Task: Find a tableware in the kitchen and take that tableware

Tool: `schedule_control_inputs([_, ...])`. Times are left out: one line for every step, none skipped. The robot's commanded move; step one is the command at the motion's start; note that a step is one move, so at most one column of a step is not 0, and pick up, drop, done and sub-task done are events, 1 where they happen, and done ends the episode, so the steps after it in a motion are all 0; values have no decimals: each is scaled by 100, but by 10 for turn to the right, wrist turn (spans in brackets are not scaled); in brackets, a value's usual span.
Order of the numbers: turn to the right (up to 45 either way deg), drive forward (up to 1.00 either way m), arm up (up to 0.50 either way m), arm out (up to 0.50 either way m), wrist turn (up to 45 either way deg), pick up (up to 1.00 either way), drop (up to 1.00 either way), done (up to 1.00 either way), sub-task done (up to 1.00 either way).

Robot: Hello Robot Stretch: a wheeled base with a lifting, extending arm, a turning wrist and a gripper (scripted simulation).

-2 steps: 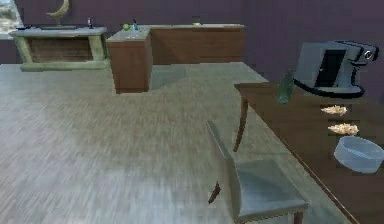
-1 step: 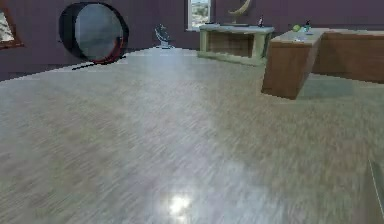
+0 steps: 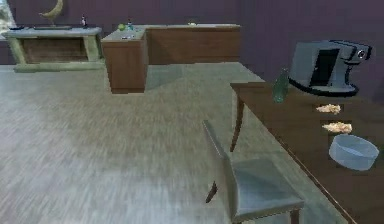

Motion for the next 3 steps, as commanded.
schedule_control_inputs([450, 0, 0, 0, 0, 0, 0, 0, 0])
schedule_control_inputs([450, 0, 0, 0, 0, 0, 0, 0, 0])
schedule_control_inputs([90, 0, 0, 0, 0, 0, 0, 0, 0])
